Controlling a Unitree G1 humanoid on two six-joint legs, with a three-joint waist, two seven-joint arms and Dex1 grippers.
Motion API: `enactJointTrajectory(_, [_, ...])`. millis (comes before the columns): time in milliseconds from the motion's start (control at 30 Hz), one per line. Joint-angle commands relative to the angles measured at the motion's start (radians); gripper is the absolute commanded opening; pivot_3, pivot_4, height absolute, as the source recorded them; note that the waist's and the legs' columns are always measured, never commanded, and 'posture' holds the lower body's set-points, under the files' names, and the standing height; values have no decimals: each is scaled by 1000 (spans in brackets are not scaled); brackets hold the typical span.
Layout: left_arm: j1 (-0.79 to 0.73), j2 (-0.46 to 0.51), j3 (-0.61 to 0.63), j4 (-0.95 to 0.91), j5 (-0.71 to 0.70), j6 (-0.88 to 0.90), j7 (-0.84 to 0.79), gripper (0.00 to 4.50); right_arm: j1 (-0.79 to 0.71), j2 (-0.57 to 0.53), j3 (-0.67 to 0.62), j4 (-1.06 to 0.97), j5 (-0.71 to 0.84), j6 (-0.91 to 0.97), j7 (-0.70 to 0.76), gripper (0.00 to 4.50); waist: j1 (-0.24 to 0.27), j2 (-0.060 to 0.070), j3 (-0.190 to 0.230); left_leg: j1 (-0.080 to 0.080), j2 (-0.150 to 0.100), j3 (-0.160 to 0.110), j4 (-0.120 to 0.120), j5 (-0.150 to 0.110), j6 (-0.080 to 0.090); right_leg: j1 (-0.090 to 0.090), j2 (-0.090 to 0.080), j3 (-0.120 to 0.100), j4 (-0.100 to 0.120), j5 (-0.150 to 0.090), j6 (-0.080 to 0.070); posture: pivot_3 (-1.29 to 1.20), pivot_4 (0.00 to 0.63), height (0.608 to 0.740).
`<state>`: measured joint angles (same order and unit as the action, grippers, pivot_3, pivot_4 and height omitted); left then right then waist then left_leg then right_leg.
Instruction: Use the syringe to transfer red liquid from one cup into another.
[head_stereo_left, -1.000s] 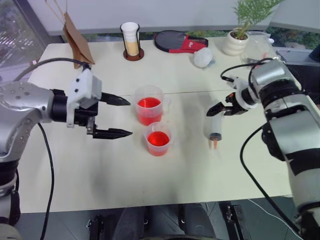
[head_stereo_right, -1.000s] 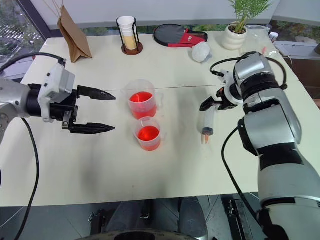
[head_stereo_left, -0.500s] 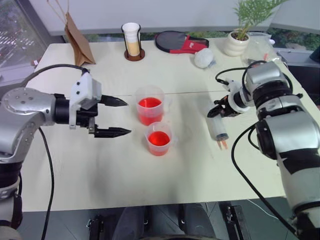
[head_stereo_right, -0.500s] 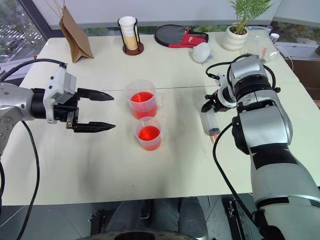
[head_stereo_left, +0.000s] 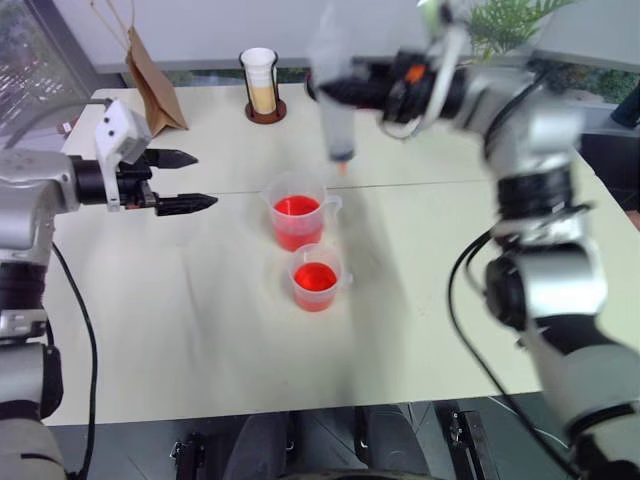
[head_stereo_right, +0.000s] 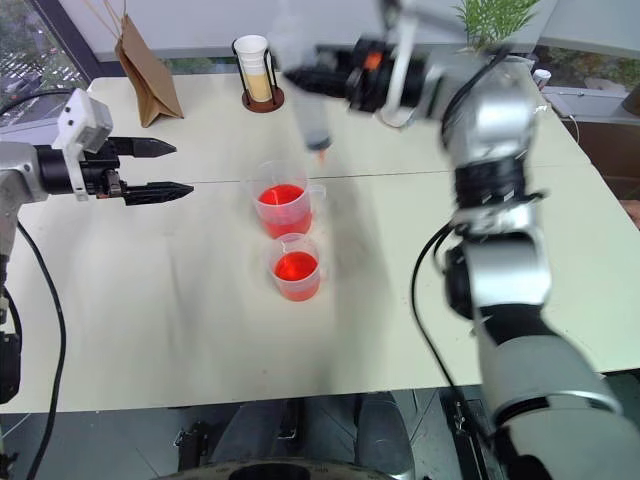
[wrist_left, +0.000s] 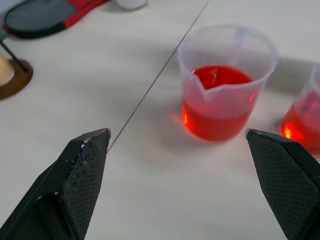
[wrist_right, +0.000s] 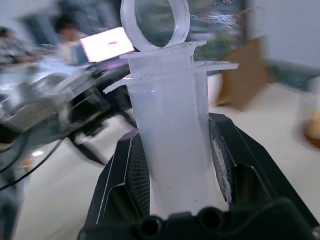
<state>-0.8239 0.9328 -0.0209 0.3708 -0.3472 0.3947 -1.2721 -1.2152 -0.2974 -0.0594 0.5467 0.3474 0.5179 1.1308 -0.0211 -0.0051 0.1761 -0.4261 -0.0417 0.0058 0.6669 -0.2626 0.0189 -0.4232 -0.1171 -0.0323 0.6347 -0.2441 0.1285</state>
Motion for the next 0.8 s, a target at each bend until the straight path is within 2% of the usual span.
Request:
enactJointTrajectory(33, [-63,7,6,22,29,-29,-23,4500,9,63,-27,-25,25,-154,-39,1371,2,1,1,-1,0,0,0,0,0,-1,0,0,1,0,0,0,150,740])
enactJointTrajectory(200, [-95,7,13,21,42,-18,-42,4500,25,130,-7,50,5,-286,-77,1371,-1,0,1,-1,-1,-4,0,0,-1,-2,-1,0,2,0,0,0,150,740])
enactJointTrajectory(400, [-197,-43,47,19,3,24,-27,4500,50,144,41,142,-53,-417,-65,1371,-8,0,1,-1,-1,-5,0,2,-3,-3,0,0,6,0,0,0,150,740])
enactJointTrajectory(533, [-341,-151,108,112,-39,14,59,4500,64,153,50,180,-66,-458,-71,1371,-9,0,1,-1,-2,-7,0,2,-3,-3,0,0,9,0,0,0,150,740])
enactJointTrajectory(800, [-396,-266,78,232,11,-102,59,4500,97,179,48,154,-54,-452,-86,1371,-30,0,1,0,-2,-7,-1,2,-4,-4,0,0,11,0,0,0,150,740])
